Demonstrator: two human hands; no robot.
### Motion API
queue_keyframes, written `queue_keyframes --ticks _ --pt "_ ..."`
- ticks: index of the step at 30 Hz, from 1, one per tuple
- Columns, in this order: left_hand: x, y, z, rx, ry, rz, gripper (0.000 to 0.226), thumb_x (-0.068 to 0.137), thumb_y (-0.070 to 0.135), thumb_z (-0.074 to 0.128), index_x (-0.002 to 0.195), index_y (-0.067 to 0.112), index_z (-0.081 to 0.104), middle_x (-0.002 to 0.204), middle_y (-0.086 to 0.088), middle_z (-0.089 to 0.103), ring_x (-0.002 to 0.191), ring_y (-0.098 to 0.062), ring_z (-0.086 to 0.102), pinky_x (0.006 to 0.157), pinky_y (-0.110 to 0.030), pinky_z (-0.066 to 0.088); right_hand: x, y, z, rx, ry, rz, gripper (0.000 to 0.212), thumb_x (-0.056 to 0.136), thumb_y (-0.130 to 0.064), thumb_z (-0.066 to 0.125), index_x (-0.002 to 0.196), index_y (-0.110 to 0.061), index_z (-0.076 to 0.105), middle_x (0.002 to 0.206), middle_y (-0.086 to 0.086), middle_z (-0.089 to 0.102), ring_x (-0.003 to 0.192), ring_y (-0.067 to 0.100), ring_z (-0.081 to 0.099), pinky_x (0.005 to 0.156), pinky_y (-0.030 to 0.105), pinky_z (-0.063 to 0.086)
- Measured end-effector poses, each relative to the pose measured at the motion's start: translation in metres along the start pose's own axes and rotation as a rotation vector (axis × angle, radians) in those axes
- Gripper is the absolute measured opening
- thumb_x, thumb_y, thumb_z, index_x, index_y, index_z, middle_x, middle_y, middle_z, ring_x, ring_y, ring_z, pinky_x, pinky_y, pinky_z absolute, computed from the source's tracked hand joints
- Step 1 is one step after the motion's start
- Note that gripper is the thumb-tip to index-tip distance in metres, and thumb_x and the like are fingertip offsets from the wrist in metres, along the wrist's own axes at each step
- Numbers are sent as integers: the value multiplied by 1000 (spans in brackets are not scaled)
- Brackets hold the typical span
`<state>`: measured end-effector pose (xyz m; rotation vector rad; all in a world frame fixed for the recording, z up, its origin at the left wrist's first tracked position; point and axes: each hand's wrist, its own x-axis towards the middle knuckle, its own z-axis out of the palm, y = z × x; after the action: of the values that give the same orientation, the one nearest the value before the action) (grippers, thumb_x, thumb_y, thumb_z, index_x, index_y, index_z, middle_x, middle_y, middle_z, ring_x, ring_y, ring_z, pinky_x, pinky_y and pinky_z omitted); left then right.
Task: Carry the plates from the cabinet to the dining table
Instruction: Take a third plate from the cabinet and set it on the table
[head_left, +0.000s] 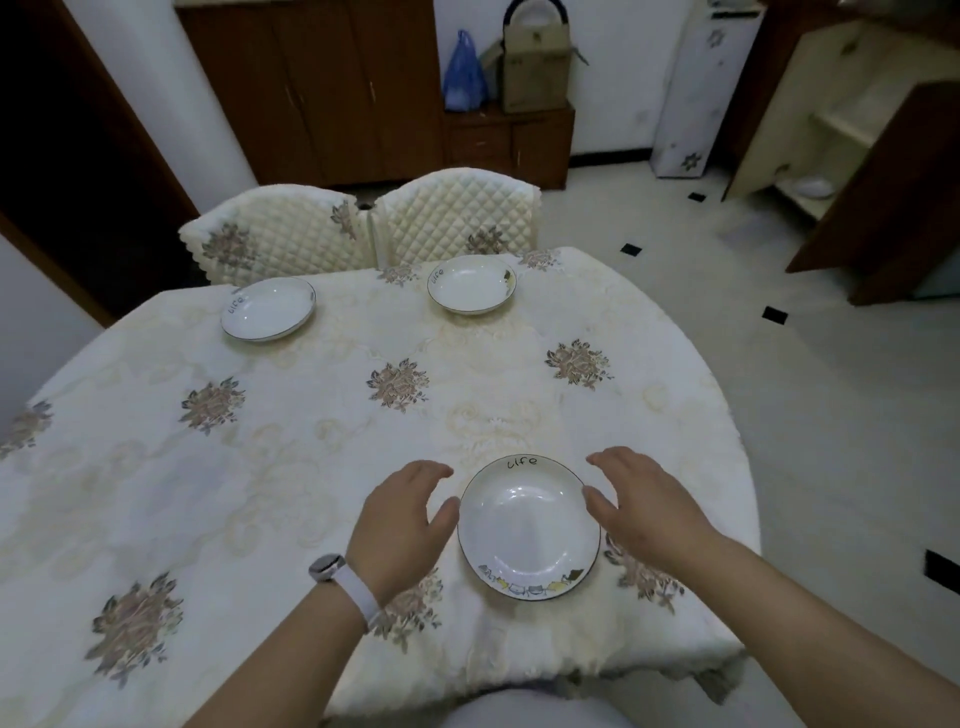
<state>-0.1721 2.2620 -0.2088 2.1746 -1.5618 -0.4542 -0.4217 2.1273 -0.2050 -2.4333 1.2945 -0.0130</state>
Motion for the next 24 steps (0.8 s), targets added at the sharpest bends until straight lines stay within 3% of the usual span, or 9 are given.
queue_keyframes --ticks 4,9,20,24 --pt "-9 3 -9 80 30 143 53 85 50 40 121 20 64 127 -1 62 115 -21 58 97 -37 43 -25 -20 -12 -117 107 -59 47 96 -45 46 135 -20 51 137 -2 51 123 22 47 95 35 40" --pt "-18 16 -10 100 59 278 48 86 48 44 120 21 65 125 -3 64 114 -24 59 98 -42 46 -58 -38 -27 -183 190 -30 68 85 -59 22 131 -21 56 133 -1 55 122 23 49 95 38 41" --pt "-24 86 1 84 82 512 42 85 42 49 116 20 67 119 -3 66 110 -25 61 95 -43 48 -119 -18 -59 -235 279 95 54 88 -53 37 121 -19 62 120 1 63 107 25 59 86 39 48" --pt "-14 121 11 105 83 564 42 86 43 49 116 19 67 120 -3 66 111 -26 60 94 -44 49 -129 13 -71 -229 253 153 59 89 -56 29 130 -22 55 129 -2 58 116 22 53 95 39 41"
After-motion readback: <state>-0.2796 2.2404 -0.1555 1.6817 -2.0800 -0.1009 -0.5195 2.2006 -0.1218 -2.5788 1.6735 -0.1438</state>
